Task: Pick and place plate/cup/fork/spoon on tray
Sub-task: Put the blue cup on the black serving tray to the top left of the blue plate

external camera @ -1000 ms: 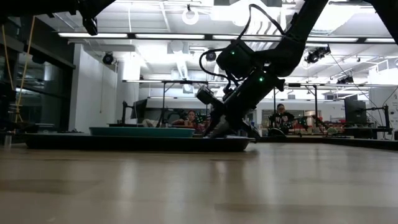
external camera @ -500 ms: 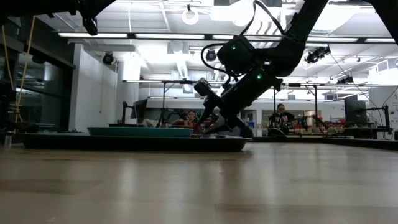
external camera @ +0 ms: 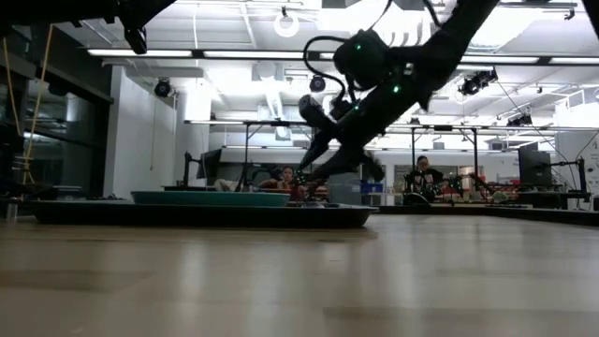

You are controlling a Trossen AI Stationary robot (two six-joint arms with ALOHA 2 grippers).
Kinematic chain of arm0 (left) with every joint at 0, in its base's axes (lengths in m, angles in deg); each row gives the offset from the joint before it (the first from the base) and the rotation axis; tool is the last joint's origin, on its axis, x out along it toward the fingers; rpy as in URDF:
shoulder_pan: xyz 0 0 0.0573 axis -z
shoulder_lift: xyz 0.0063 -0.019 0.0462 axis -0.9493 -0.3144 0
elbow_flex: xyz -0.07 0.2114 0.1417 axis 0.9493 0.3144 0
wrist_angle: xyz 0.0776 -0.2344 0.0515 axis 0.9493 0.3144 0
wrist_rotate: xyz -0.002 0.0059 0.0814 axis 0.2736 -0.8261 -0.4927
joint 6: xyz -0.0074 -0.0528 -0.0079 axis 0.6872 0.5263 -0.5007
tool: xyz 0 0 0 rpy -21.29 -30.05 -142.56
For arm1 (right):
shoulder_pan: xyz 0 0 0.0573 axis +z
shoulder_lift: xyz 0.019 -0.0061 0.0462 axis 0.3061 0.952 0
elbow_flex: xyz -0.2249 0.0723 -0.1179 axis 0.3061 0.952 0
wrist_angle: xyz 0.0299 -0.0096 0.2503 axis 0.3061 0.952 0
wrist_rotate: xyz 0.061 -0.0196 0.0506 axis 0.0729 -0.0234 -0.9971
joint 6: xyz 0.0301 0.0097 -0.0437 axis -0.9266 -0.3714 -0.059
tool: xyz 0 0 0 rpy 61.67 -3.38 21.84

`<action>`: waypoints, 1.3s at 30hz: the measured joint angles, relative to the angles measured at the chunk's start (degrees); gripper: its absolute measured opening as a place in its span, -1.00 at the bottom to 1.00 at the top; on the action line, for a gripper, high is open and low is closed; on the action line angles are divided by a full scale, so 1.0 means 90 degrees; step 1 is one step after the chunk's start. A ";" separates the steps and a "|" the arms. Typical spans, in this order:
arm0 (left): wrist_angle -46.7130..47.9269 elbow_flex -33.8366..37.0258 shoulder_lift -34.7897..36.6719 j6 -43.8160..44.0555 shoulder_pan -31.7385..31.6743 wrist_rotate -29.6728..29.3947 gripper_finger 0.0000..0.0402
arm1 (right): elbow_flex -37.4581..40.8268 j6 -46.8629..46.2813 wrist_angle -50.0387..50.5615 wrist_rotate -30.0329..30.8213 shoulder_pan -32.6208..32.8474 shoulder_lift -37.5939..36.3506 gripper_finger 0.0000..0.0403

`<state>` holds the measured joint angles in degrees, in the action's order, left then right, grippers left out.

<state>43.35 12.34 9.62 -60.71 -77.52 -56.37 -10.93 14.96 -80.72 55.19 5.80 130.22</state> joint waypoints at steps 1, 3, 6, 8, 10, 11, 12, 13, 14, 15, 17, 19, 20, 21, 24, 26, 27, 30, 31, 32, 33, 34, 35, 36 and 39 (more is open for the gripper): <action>0.0000 0.0000 0.0000 0.0000 0.0000 0.0000 -0.49 | -0.0039 0.0198 0.0367 0.0049 0.0001 -0.0098 -0.38; 0.0000 0.0000 0.0000 0.0000 0.0000 0.0000 -0.49 | -0.0168 0.0676 0.1224 0.0047 -0.0001 -0.0247 -0.38; 0.0005 0.0000 0.0000 0.0000 0.0000 0.0000 -0.49 | -0.0412 0.1385 0.2385 0.0028 0.0025 -0.0440 -0.38; 0.0042 0.0000 0.0000 0.0001 0.0000 0.0000 -0.49 | -0.0606 0.1734 0.3097 -0.0065 0.0072 -0.0612 -0.38; 0.0091 0.0000 -0.0002 0.0001 0.0000 0.0000 -0.49 | -0.0825 0.2043 0.3876 -0.0236 0.0132 -0.0830 -0.38; 0.0117 0.0000 0.0000 0.0000 0.0000 0.0000 -0.49 | -0.0938 0.2203 0.4328 -0.0339 0.0177 -0.0961 -0.38; 0.0127 0.0000 0.0000 0.0002 0.0000 0.0000 -0.49 | -0.1040 0.2317 0.4793 -0.0432 0.0221 -0.1088 -0.38; 0.0132 0.0000 0.0000 0.0002 0.0000 0.0000 -0.49 | -0.1129 0.2370 0.5267 -0.0524 0.0276 -0.1236 -0.38; 0.0141 0.0000 0.0000 0.0000 0.0000 0.0000 -0.49 | -0.1207 0.2389 0.5663 -0.0587 0.0339 -0.1377 -0.38; 0.0141 0.0000 0.0000 0.0000 0.0000 0.0000 -0.49 | -0.1266 0.2392 0.5973 -0.0636 0.0405 -0.1536 -0.38; 0.0146 0.0000 0.0000 0.0002 0.0000 0.0000 -0.49 | -0.1299 0.2372 0.6520 -0.0692 0.0560 -0.1875 -0.38; 0.0146 0.0000 0.0000 0.0015 0.0000 0.0000 -0.49 | -0.1297 0.2326 0.6803 -0.0714 0.0718 -0.2196 -0.38; 0.0148 0.0000 0.0000 0.0039 0.0000 0.0000 -0.49 | -0.1273 0.2250 0.6846 -0.0710 0.0793 -0.2357 -0.38; 0.0148 0.0000 0.0000 0.0041 0.0000 0.0000 -0.49 | -0.1265 0.2168 0.6941 -0.0701 0.0862 -0.2486 -0.38; 0.0146 0.0000 0.0000 0.0044 0.0000 0.0000 -0.49 | -0.1263 0.2001 0.6997 -0.0689 0.1052 -0.2774 -0.38; 0.0145 0.0000 0.0000 0.0046 0.0000 0.0000 -0.49 | -0.1263 0.2001 0.6997 -0.0689 0.1167 -0.2910 -0.38; 0.0144 0.0000 0.0000 0.0046 0.0000 0.0000 -0.49 | -0.1263 0.2005 0.6999 -0.0700 0.1222 -0.2946 -0.38; 0.0143 0.0000 0.0000 0.0049 0.0000 0.0000 -0.49 | -0.1262 0.2191 0.7021 -0.1118 0.1365 -0.2958 -0.38; 0.0143 0.0000 0.0000 0.0049 0.0000 -0.0003 -0.49 | -0.1258 0.2335 0.6995 -0.1313 0.1408 -0.2958 -0.38; 0.0142 0.0000 0.0000 0.0051 0.0000 -0.0007 -0.49 | -0.1256 0.2439 0.6884 -0.1445 0.1440 -0.2956 -0.38; 0.0141 0.0000 0.0000 0.0049 0.0000 -0.0007 -0.49 | -0.1256 0.2468 0.6695 -0.1515 0.1470 -0.2939 -0.38; 0.0142 0.0000 0.0000 0.0049 0.0000 -0.0011 -0.49 | -0.1256 0.2347 0.6486 -0.1609 0.1500 -0.2922 -0.38; 0.0143 0.0000 0.0000 0.0049 0.0000 -0.0024 -0.49 | -0.1256 0.2147 0.6336 -0.1723 0.1522 -0.2913 -0.38; 0.0141 0.0000 0.0000 0.0049 0.0000 -0.0024 -0.49 | -0.1256 0.1938 0.6209 -0.1948 0.1555 -0.2912 -0.38; 0.0143 0.0000 -0.0001 0.0051 0.0000 -0.0024 -0.49 | -0.1256 0.1491 0.6084 -0.3071 0.1782 -0.2915 -0.38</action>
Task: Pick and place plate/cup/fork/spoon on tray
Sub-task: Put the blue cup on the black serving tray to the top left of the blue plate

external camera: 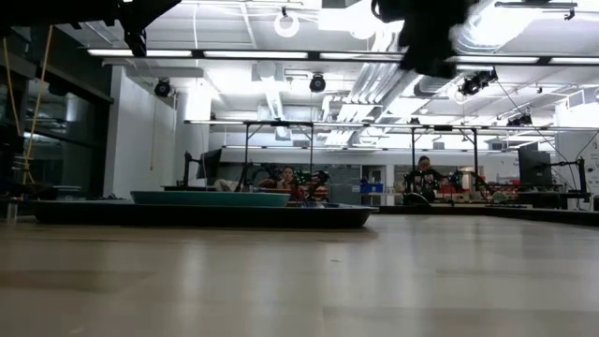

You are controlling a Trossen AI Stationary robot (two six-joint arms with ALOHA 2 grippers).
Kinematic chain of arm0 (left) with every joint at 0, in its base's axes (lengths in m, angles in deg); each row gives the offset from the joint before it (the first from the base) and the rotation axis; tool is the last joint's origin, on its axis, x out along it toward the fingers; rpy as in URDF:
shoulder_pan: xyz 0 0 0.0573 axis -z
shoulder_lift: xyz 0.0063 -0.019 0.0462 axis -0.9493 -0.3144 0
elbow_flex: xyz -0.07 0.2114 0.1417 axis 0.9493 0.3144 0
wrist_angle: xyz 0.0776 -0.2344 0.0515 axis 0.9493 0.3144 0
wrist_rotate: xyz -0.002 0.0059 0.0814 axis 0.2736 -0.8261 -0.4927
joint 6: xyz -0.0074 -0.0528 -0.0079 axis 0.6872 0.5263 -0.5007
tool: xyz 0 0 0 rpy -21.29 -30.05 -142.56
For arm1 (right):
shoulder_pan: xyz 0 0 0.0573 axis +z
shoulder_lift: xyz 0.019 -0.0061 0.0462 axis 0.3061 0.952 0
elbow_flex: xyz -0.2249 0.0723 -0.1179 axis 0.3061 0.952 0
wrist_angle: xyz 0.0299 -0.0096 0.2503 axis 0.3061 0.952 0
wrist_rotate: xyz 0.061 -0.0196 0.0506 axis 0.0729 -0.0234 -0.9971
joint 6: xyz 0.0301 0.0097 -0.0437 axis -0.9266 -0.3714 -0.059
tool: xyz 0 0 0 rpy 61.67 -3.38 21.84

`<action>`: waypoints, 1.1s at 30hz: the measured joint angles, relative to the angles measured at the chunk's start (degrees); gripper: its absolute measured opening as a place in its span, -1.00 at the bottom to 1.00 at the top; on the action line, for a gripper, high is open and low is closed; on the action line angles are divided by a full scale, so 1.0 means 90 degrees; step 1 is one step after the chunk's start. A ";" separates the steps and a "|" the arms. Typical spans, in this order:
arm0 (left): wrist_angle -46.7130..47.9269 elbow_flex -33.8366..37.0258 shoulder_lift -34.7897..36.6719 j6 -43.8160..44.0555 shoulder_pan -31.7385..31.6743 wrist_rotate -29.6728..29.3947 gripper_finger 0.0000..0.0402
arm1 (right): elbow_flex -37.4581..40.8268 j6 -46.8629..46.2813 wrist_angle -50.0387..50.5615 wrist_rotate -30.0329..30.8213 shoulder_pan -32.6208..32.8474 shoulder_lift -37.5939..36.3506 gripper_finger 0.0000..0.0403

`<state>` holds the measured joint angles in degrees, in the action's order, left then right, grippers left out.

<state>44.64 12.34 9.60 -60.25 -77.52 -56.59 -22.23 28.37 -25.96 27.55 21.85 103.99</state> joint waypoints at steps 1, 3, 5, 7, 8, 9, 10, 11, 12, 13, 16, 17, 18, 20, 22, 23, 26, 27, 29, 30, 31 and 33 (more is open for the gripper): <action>0.0000 0.0000 0.0001 -0.0002 0.0000 0.0000 -0.49 | 0.0000 -0.0282 0.0074 -0.0366 0.0139 0.0000 -0.38; 0.0007 0.0000 0.0001 0.0000 0.0000 0.0000 -0.49 | 0.0000 -0.0972 0.0310 -0.0780 0.0545 0.0000 -0.38; 0.0029 0.0000 0.0001 -0.0001 0.0000 0.0001 -0.49 | 0.0000 -0.1648 0.0652 -0.0860 0.1049 0.0000 -0.38; 0.0032 0.0000 0.0001 0.0002 0.0000 0.0000 -0.49 | 0.0000 -0.2352 0.1004 -0.0862 0.1598 0.0000 -0.38; 0.0032 0.0000 0.0001 0.0002 0.0000 0.0001 -0.49 | 0.0000 -0.2731 0.1179 -0.0860 0.1881 0.0000 -0.38; 0.0032 0.0000 0.0001 0.0002 0.0000 0.0002 -0.49 | 0.0000 -0.3120 0.1342 -0.0840 0.2167 0.0000 -0.38; 0.0032 0.0000 0.0001 0.0005 0.0000 0.0000 -0.49 | 0.0000 -0.3530 0.1484 -0.0771 0.2463 0.0000 -0.38; 0.0032 0.0000 0.0001 0.0005 0.0000 0.0000 -0.49 | 0.0000 -0.3930 0.1632 -0.0676 0.2763 0.0000 -0.38; 0.0032 0.0000 0.0001 0.0005 0.0000 0.0000 -0.49 | 0.0000 -0.4321 0.1788 -0.0583 0.3041 0.0000 -0.38; 0.0032 0.0000 0.0000 0.0005 0.0000 0.0000 -0.49 | 0.0000 -0.4734 0.1901 -0.0479 0.3322 0.0000 -0.38; 0.0025 0.0000 0.0001 0.0005 0.0000 0.0000 -0.49 | 0.0000 -0.5723 0.2081 -0.0168 0.4076 0.0000 -0.38; 0.0012 0.0000 0.0001 0.0005 0.0000 0.0000 -0.49 | 0.0000 -0.5978 0.2123 -0.0087 0.4284 0.0000 -0.38; -0.0003 0.0000 0.0000 0.0005 0.0000 0.0000 -0.49 | 0.0000 -0.6201 0.2169 -0.0005 0.4461 0.0000 -0.38; -0.0014 0.0000 0.0001 0.0005 0.0000 0.0000 -0.49 | 0.0000 -0.6565 0.2328 0.0164 0.4727 0.0000 -0.38; -0.0017 0.0000 -0.0001 0.0005 0.0000 0.0000 -0.49 | 0.0002 -0.6926 0.2537 0.0271 0.4918 0.0000 -0.38; -0.0022 0.0000 0.0001 0.0005 0.0000 0.0000 -0.49 | 0.0002 -0.7071 0.2614 0.0278 0.4988 0.0000 -0.38; -0.0046 0.0000 0.0001 0.0002 0.0000 0.0000 -0.49 | 0.0002 -0.7301 0.2695 0.0267 0.5170 0.0000 -0.38; -0.0049 0.0000 0.0001 0.0002 0.0000 0.0000 -0.49 | 0.0002 -0.7322 0.2685 0.0267 0.5218 0.0000 -0.38; -0.0047 0.0000 0.0001 -0.0023 0.0000 0.0000 -0.49 | 0.0002 -0.7322 0.2680 0.0267 0.5286 0.0000 -0.38; -0.0046 0.0000 0.0000 -0.0054 0.0000 0.0000 -0.49 | 0.0002 -0.7324 0.2706 0.0265 0.5311 0.0002 -0.38; -0.0046 0.0000 0.0001 -0.0061 0.0000 0.0000 -0.49 | 0.0002 -0.7324 0.2746 0.0266 0.5331 0.0002 -0.38; -0.0046 0.0000 0.0001 -0.0058 0.0000 0.0000 -0.49 | 0.0002 -0.7324 0.2839 0.0276 0.5368 0.0017 -0.38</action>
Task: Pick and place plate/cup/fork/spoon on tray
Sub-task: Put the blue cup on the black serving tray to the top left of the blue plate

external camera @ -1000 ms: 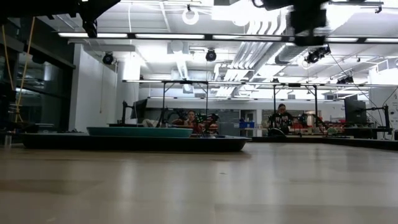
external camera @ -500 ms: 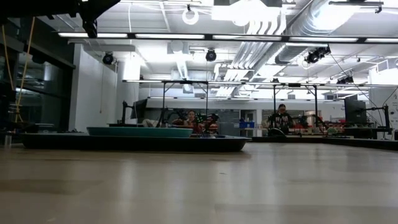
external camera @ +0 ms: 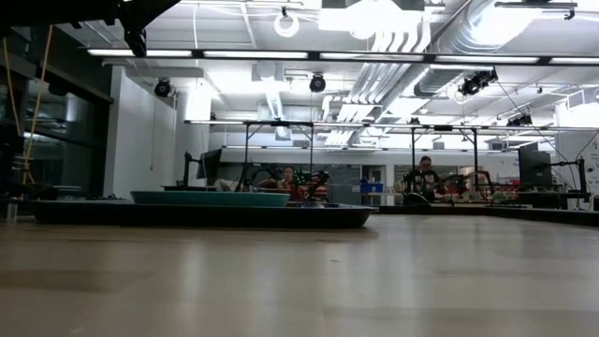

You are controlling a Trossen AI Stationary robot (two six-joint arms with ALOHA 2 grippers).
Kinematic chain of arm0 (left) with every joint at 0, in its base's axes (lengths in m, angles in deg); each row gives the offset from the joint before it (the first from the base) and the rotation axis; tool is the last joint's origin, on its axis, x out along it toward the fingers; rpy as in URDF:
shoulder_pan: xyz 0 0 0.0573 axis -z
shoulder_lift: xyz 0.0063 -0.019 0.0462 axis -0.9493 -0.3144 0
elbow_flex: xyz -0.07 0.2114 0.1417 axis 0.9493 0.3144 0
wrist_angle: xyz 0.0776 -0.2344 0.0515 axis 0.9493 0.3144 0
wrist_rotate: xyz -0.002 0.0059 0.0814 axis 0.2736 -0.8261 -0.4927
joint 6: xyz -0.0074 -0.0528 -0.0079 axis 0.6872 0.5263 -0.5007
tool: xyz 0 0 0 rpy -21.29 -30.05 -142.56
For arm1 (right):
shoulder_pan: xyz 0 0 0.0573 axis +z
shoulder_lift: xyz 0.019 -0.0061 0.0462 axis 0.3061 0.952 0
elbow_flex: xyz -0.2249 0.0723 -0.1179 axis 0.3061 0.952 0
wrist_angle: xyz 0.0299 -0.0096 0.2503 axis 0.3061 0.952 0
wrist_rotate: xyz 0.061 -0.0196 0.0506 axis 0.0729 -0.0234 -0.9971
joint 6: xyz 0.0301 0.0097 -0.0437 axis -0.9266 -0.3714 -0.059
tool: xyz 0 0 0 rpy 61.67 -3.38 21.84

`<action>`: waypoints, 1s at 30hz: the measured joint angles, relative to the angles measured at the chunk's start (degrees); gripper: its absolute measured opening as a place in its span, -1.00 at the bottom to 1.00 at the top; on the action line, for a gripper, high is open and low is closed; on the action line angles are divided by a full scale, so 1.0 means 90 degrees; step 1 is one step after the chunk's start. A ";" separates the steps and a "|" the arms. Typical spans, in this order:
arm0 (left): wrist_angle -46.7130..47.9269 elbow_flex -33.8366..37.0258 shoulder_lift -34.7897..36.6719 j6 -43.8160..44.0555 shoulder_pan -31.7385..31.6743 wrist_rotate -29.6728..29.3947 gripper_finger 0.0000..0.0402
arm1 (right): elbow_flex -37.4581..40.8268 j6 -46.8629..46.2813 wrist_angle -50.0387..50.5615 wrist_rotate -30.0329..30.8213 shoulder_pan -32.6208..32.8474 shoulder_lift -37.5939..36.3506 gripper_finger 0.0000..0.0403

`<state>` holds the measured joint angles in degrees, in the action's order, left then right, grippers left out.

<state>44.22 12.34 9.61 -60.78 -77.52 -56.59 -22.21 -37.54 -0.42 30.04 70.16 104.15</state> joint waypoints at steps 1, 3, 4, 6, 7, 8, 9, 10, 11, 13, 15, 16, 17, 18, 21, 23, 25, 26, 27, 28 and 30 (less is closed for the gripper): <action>0.0000 0.0000 0.0000 0.0002 0.0000 0.0000 -0.49 | 0.0000 0.0001 0.0028 0.0001 0.0010 0.0023 -0.38; -0.0002 0.0000 0.0000 0.0002 0.0000 0.0000 -0.49 | 0.0000 0.0046 0.0034 0.0001 0.0042 0.0099 -0.38; -0.0002 0.0000 0.0000 0.0002 0.0000 0.0000 -0.49 | 0.0000 0.0102 0.0032 -0.0001 0.0059 0.0145 -0.38; -0.0002 0.0000 -0.0002 0.0002 0.0002 0.0000 -0.49 | 0.0000 0.0312 0.0018 -0.0008 0.0103 0.0253 -0.38; -0.0002 0.0000 0.0000 0.0002 0.0001 0.0000 -0.49 | 0.0001 0.0413 0.0013 -0.0013 0.0120 0.0304 -0.38; -0.0002 0.0000 0.0000 0.0002 0.0000 0.0000 -0.49 | 0.0002 0.0524 0.0012 -0.0014 0.0128 0.0351 -0.38; -0.0004 0.0000 0.0000 0.0002 0.0001 0.0000 -0.49 | 0.0002 0.0641 0.0012 -0.0018 0.0142 0.0388 -0.38; -0.0003 0.0000 0.0000 0.0003 0.0001 0.0000 -0.49 | 0.0002 0.0749 0.0015 -0.0016 0.0156 0.0419 -0.38; -0.0005 0.0000 -0.0001 0.0002 0.0002 0.0000 -0.49 | 0.0002 0.0841 0.0018 -0.0017 0.0161 0.0442 -0.38; -0.0007 0.0000 0.0000 0.0004 0.0000 0.0000 -0.49 | 0.0002 0.0918 0.0034 -0.0016 0.0163 0.0471 -0.38; -0.0007 0.0000 0.0000 0.0004 0.0000 0.0000 -0.49 | 0.0002 0.0920 0.0059 -0.0019 0.0163 0.0471 -0.38; -0.0007 0.0000 0.0000 0.0004 0.0001 0.0000 -0.49 | 0.0002 0.0922 0.0061 -0.0019 0.0163 0.0471 -0.38; -0.0007 0.0000 0.0000 0.0004 0.0000 0.0000 -0.49 | 0.0002 0.0937 0.0058 -0.0019 0.0163 0.0471 -0.38; -0.0007 0.0000 0.0000 0.0004 0.0001 0.0000 -0.49 | 0.0002 0.0952 0.0058 -0.0022 0.0163 0.0471 -0.38; -0.0007 0.0000 -0.0001 0.0004 0.0000 0.0000 -0.49 | 0.0002 0.1066 0.0005 -0.0031 0.0163 0.0471 -0.38; -0.0007 0.0000 -0.0001 0.0004 0.0000 0.0000 -0.49 | 0.0002 0.1215 -0.0063 -0.0040 0.0163 0.0471 -0.38; -0.0007 0.0000 0.0000 0.0004 0.0000 0.0000 -0.49 | 0.0002 0.1453 -0.0167 -0.0094 0.0163 0.0471 -0.38; -0.0007 0.0000 0.0000 0.0004 0.0000 0.0000 -0.49 | 0.0002 0.1629 -0.0177 -0.0141 0.0163 0.0471 -0.38; -0.0007 0.0000 0.0000 0.0007 0.0000 -0.0001 -0.49 | 0.0002 0.1813 -0.0180 -0.0186 0.0163 0.0471 -0.38; -0.0007 0.0000 0.0000 0.0006 0.0001 -0.0002 -0.49 | 0.0002 0.1996 -0.0192 -0.0246 0.0163 0.0471 -0.38; -0.0007 0.0000 0.0000 0.0007 0.0000 0.0000 -0.49 | 0.0002 0.2286 -0.0192 -0.0354 0.0163 0.0471 -0.38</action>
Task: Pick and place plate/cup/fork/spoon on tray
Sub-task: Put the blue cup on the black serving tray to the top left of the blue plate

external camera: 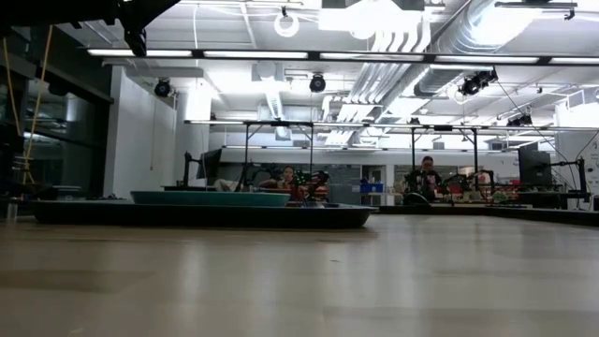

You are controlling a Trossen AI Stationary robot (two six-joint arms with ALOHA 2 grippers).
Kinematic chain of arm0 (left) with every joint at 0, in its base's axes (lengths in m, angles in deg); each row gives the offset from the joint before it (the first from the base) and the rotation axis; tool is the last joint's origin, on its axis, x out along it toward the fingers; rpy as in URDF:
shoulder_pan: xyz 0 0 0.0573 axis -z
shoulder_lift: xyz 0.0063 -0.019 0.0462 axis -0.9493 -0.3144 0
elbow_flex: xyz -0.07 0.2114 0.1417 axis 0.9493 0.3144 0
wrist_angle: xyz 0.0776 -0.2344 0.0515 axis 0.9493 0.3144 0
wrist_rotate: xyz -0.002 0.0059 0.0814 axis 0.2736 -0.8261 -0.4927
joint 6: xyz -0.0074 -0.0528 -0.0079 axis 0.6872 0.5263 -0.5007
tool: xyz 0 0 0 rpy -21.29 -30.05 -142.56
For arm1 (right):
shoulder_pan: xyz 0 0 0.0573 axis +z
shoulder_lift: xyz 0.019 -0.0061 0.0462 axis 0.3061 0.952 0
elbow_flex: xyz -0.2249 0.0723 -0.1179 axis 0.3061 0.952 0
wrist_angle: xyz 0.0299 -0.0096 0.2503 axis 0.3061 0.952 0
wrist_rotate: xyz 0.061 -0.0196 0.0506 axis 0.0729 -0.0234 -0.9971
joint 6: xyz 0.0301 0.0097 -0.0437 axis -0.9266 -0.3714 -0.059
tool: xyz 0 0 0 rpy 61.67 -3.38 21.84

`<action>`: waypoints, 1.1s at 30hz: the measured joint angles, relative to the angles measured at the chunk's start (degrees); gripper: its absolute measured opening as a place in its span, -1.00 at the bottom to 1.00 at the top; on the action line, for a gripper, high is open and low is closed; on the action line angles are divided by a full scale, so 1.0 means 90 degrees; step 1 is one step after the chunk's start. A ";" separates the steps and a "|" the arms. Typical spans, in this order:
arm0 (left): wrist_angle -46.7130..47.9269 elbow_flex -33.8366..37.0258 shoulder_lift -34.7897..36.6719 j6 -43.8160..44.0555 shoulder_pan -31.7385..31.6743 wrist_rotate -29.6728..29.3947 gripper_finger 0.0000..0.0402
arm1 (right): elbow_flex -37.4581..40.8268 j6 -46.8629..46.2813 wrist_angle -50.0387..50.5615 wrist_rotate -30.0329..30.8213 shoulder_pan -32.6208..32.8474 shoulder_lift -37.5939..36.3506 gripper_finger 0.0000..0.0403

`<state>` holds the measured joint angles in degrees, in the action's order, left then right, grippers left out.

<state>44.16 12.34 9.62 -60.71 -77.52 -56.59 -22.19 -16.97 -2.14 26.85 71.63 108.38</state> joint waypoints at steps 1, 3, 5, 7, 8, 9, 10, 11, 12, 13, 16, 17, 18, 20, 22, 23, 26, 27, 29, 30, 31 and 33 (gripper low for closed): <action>0.0000 0.0000 0.0000 0.0000 0.0000 0.0000 -0.49 | 0.0000 0.0081 0.0000 -0.0044 0.0000 0.0000 -0.38; 0.0000 0.0000 0.0000 0.0000 0.0002 0.0000 -0.49 | 0.0000 0.0188 0.0035 -0.0064 0.0000 0.0000 -0.38; 0.0000 0.0000 0.0000 -0.0001 0.0002 0.0000 -0.49 | 0.0000 0.0362 0.0061 -0.0050 0.0000 -0.0002 -0.38; 0.0000 0.0000 0.0000 0.0000 0.0001 0.0000 -0.49 | 0.0000 0.0626 0.0058 0.0082 0.0000 -0.0002 -0.38; 0.0000 0.0000 0.0000 0.0000 0.0000 0.0000 -0.49 | 0.0000 0.0737 0.0058 0.0122 0.0000 -0.0002 -0.38; 0.0000 0.0000 0.0000 0.0000 0.0000 -0.0002 -0.49 | 0.0000 0.0817 0.0058 0.0179 0.0000 -0.0002 -0.38; 0.0000 0.0000 0.0000 0.0000 0.0000 0.0000 -0.49 | 0.0000 0.0887 0.0057 0.0215 -0.0001 -0.0002 -0.38; 0.0000 0.0000 0.0000 0.0000 0.0000 -0.0002 -0.49 | 0.0000 0.0898 0.0045 0.0253 0.0000 -0.0002 -0.38; 0.0000 0.0000 0.0000 0.0000 0.0002 0.0000 -0.49 | 0.0000 0.0894 0.0026 0.0274 0.0000 -0.0002 -0.38; 0.0000 0.0000 0.0000 0.0000 0.0000 -0.0002 -0.49 | 0.0000 0.0890 0.0012 0.0272 0.0000 -0.0002 -0.38; 0.0000 0.0000 -0.0001 0.0000 0.0001 -0.0001 -0.49 | 0.0000 0.0890 -0.0019 0.0274 0.0000 -0.0002 -0.38; 0.0001 0.0000 0.0000 0.0000 0.0001 0.0000 -0.49 | 0.0000 0.0890 -0.0041 0.0274 0.0000 0.0004 -0.38; 0.0000 0.0000 0.0000 0.0000 0.0000 0.0000 -0.49 | 0.0000 0.0892 -0.0054 0.0274 0.0000 0.0025 -0.38; 0.0001 0.0000 0.0000 0.0000 0.0000 0.0000 -0.49 | 0.0000 0.0943 -0.0053 0.0281 0.0016 0.0121 -0.38; 0.0002 0.0000 0.0000 0.0000 0.0000 0.0000 -0.49 | -0.0012 0.1132 -0.0056 0.0267 0.0038 0.0187 -0.38; 0.0002 0.0000 -0.0002 0.0000 0.0000 0.0000 -0.49 | -0.0022 0.1230 -0.0054 0.0241 0.0039 0.0234 -0.38; 0.0001 0.0000 0.0000 0.0000 0.0002 -0.0001 -0.49 | -0.0029 0.1408 -0.0041 0.0226 0.0038 0.0291 -0.38; 0.0000 0.0000 0.0000 0.0000 0.0000 -0.0001 -0.49 | -0.0023 0.1433 -0.0037 0.0258 0.0037 0.0295 -0.38; -0.0002 0.0000 -0.0002 0.0000 0.0001 0.0000 -0.49 | 0.0018 0.1439 -0.0043 0.0380 0.0041 0.0365 -0.38; -0.0002 0.0000 -0.0002 0.0000 0.0000 0.0000 -0.49 | 0.0027 0.1441 -0.0010 0.0408 0.0041 0.0370 -0.38; -0.0002 0.0000 0.0000 0.0000 0.0000 0.0000 -0.49 | 0.0021 0.1437 0.0014 0.0417 0.0041 0.0334 -0.38; -0.0005 0.0000 -0.0002 0.0000 0.0002 -0.0002 -0.49 | 0.0005 0.1439 0.0022 0.0420 0.0041 0.0354 -0.38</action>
<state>44.11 12.34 9.59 -60.71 -77.50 -56.61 -22.15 -4.02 -1.95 30.63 72.00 111.57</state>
